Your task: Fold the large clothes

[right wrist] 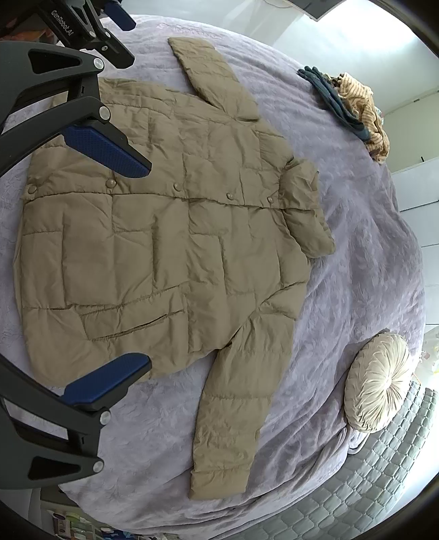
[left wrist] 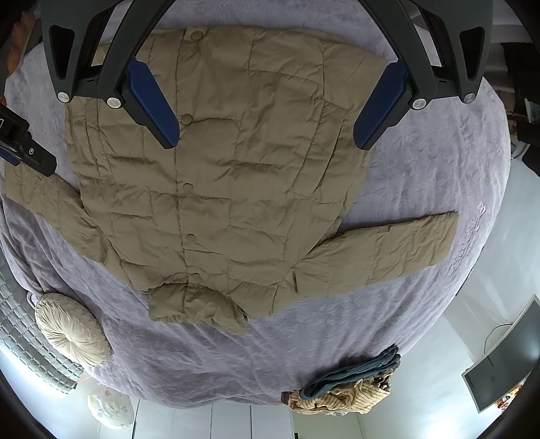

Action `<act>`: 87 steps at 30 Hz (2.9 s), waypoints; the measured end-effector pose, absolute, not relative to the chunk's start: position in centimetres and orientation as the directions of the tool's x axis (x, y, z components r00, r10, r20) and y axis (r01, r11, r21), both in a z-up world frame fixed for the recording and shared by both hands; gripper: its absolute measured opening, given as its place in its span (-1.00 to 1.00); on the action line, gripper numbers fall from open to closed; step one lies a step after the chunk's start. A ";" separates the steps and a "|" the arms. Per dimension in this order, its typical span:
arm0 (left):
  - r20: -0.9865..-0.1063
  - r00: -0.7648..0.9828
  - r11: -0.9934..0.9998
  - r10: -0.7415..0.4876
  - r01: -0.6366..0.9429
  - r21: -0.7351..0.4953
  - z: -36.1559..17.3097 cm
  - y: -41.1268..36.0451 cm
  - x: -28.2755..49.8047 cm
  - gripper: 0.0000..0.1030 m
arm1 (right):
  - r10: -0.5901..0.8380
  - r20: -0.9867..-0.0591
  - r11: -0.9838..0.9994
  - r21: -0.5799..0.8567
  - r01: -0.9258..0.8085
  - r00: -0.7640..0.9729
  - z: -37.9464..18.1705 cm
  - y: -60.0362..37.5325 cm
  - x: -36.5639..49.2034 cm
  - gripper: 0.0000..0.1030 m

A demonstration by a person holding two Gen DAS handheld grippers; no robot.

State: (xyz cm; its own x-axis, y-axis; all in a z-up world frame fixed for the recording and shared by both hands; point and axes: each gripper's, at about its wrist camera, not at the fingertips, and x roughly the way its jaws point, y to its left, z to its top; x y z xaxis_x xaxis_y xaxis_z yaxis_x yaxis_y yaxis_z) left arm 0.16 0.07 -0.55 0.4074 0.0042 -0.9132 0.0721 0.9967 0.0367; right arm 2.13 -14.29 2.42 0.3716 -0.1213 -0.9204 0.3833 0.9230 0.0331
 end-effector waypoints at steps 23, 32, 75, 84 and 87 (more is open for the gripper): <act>-0.909 0.416 0.998 -0.009 0.066 0.020 -0.6 0.2 0.2 1.00 | -0.102 -0.914 0.920 0.064 0.387 0.393 2.5 -13.4 2.2 1.00; -0.906 0.424 0.997 -0.001 0.069 0.031 -0.7 0.3 0.1 1.00 | -0.139 -0.924 0.920 0.012 0.391 0.356 2.3 -13.4 2.0 1.00; -0.887 0.428 0.944 -0.174 -0.184 -0.274 -9.7 25.1 9.9 1.00 | 0.045 -0.977 0.970 0.093 0.225 0.209 -7.7 1.2 10.7 1.00; -0.803 0.505 0.776 -0.317 -0.348 -0.525 -18.3 33.8 16.0 1.00 | 0.127 -0.955 0.969 0.178 0.174 0.269 -12.5 6.4 19.5 -0.71; -0.785 0.522 0.724 -0.333 -0.392 -0.567 -20.9 35.7 17.5 1.00 | 0.182 -0.937 0.958 0.237 0.160 0.297 -13.6 7.8 21.9 -0.75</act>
State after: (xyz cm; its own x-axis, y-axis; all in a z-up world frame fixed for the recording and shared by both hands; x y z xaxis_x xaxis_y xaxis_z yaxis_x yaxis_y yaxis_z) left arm 17.53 35.72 -20.87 0.5221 -0.3327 -0.7853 -0.3916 0.7245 -0.5673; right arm 21.95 7.78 -13.58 0.2969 0.1823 -0.9374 0.1604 0.9582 0.2371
